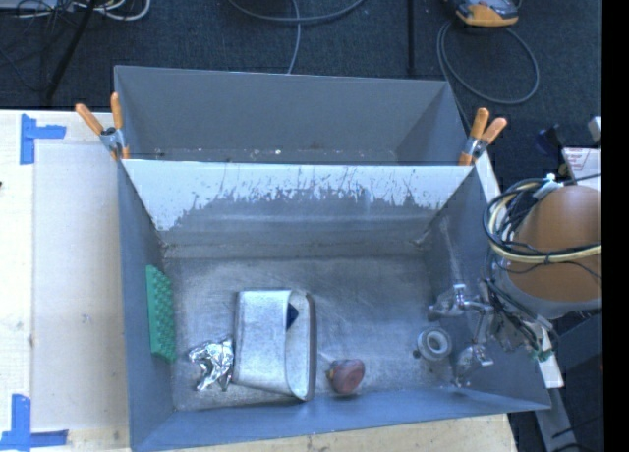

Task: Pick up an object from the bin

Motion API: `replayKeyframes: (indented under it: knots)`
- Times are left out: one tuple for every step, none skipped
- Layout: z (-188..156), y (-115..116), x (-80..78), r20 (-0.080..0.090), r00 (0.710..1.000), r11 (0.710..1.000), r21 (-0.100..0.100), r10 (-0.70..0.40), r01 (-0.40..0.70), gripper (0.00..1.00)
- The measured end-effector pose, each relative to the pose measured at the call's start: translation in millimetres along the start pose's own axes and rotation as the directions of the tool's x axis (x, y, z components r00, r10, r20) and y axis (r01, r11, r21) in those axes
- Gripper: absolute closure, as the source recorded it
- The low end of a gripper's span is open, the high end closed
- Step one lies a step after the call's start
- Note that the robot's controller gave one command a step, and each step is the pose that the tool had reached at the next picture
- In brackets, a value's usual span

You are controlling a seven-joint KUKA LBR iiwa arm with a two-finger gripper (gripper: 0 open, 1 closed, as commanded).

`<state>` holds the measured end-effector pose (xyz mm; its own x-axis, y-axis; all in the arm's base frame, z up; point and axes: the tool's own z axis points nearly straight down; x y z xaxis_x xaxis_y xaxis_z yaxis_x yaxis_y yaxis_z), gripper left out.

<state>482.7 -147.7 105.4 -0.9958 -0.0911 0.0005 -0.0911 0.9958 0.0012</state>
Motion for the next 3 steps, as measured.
replayKeyframes:
  knots:
    - [34.9, 5.1, -2.4, 0.004, 1.0, 1.0, 0.0, 0.011, -0.011, 0.0]
    - [34.0, 5.1, -3.4, 0.003, 1.0, 1.0, 0.001, 0.007, -0.007, 0.0]
    - [32.6, 5.1, -4.3, 0.004, 1.0, 1.0, 0.002, 0.005, -0.005, 1.0]
